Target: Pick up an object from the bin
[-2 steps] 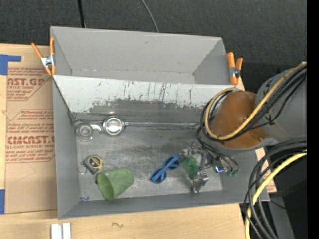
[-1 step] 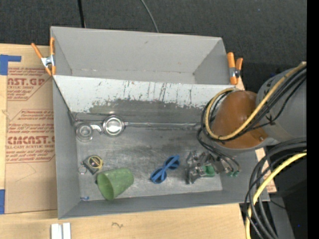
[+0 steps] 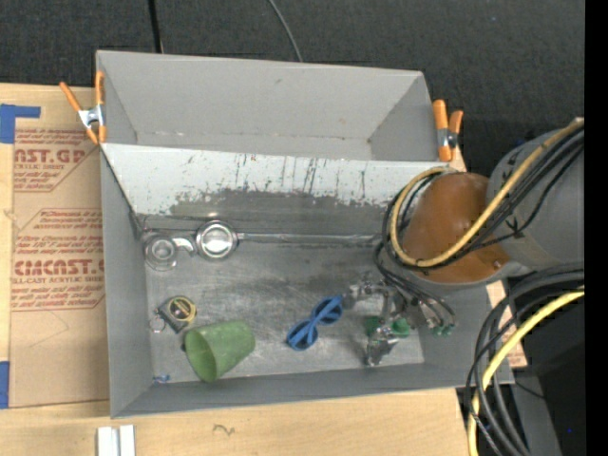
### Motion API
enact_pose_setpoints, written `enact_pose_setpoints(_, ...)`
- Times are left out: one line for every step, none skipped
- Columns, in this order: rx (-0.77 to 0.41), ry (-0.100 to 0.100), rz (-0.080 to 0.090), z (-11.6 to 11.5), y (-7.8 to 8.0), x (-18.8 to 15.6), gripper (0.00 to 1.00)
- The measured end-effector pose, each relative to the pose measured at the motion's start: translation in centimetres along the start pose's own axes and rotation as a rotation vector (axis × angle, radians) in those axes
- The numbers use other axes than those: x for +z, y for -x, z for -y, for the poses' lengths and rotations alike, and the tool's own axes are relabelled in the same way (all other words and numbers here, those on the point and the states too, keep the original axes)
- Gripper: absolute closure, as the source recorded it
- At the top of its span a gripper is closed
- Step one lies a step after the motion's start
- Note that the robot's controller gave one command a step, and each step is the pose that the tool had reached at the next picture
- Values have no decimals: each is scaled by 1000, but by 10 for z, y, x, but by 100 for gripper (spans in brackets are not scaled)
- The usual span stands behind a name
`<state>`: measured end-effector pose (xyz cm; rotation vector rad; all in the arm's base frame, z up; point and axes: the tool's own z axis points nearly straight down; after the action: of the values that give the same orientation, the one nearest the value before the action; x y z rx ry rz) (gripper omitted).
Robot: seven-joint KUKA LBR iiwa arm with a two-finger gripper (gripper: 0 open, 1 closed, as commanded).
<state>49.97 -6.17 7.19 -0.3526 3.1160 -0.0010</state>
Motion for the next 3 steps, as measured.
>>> enact_pose_setpoints(-45, 0, -1, -50, 31, 0, 0)
enact_pose_setpoints(0, 0, 1, -94, 33, -1, 0)
enact_pose_setpoints(-219, -1, 6, -175, 32, -1, 0)
